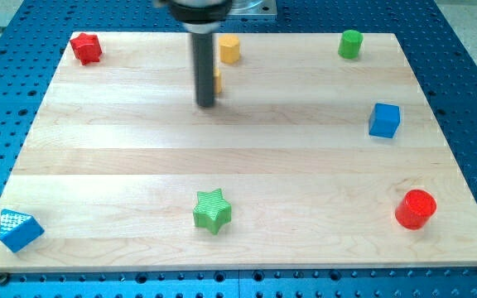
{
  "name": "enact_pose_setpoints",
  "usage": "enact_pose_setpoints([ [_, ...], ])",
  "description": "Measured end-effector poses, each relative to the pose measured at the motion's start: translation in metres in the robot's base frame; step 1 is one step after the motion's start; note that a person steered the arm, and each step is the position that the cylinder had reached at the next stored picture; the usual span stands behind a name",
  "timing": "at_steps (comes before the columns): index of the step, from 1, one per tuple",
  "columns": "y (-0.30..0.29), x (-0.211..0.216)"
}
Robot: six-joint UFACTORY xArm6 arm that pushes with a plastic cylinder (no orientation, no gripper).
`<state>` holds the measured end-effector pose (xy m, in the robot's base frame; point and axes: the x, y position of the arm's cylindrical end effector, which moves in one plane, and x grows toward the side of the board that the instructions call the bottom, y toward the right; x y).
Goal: Slightly push the yellow heart to the left
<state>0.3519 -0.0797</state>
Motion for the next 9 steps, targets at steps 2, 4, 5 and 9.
enact_pose_setpoints([
  [2, 0.043, -0.017],
  [4, 0.071, 0.048],
  [5, 0.146, 0.025],
  [9, 0.129, -0.033],
])
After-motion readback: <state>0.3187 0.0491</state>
